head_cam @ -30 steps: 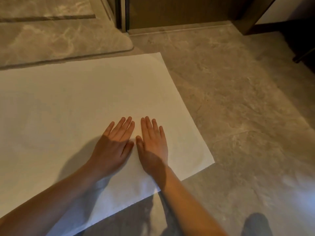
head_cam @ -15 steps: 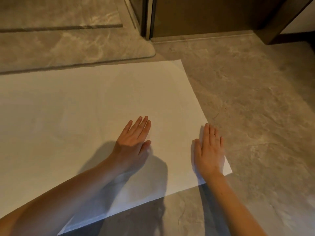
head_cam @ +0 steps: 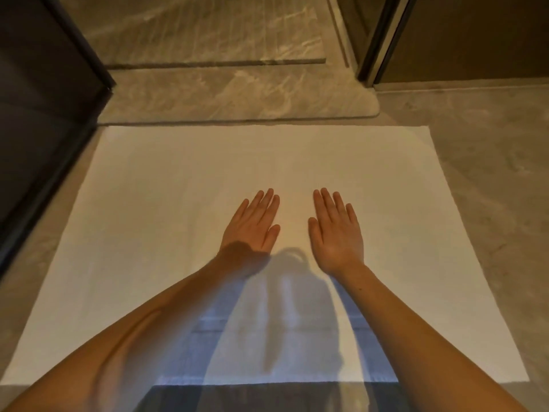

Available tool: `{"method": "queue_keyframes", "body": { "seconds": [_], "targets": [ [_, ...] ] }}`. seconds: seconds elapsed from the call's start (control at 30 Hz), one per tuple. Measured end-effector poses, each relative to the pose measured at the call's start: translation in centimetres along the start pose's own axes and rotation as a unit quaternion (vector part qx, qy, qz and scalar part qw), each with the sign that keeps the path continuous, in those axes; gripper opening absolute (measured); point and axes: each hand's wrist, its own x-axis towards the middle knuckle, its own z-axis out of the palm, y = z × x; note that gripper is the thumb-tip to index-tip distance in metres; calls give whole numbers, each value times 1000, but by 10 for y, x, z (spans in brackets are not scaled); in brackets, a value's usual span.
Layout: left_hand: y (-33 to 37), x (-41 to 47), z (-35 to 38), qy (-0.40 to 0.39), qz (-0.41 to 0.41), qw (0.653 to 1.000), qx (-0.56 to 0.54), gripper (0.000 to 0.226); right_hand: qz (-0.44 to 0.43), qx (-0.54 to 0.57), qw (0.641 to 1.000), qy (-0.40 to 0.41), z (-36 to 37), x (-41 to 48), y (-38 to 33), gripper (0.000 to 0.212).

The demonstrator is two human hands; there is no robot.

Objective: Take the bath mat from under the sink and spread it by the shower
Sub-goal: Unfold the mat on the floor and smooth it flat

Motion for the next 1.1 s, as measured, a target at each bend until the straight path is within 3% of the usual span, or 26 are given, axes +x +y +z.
{"method": "queue_keyframes", "body": {
  "seconds": [0.2, 0.3, 0.37, 0.47, 0.6, 0.7, 0.87, 1.0, 1.1],
  "targets": [
    [-80, -40, -16, 13, -123, 992, 13, 63, 5, 2, 1000, -3, -2, -2, -2, 57],
    [-79, -42, -25, -1, -171, 985, 4, 60, 7, 2, 1000, -6, -3, -4, -4, 57],
    [-41, -43, -31, 24, -128, 991, 0, 59, 9, 1, 1000, -9, -4, -3, -5, 57],
    [46, -59, -16, 18, 3, 999, -47, 61, 12, 3, 1000, -20, -10, -2, -7, 57],
    [96, -72, 6, -24, 19, 999, -37, 62, 38, 60, 997, 9, -9, -42, -21, 56],
    [86, -76, 10, -21, 37, 999, -11, 59, 13, 13, 999, -26, 1, -72, -16, 55],
    [29, -107, 7, -24, -11, 1000, 3, 60, 37, -9, 999, 2, -3, -80, 26, 57],
    [-25, -140, -10, -28, -107, 994, -14, 60, 61, -18, 998, 5, -4, -89, 46, 59],
    [-28, -144, -19, -41, -138, 990, -14, 62, 65, -17, 998, -5, -8, -89, 46, 60]
  ]
}}
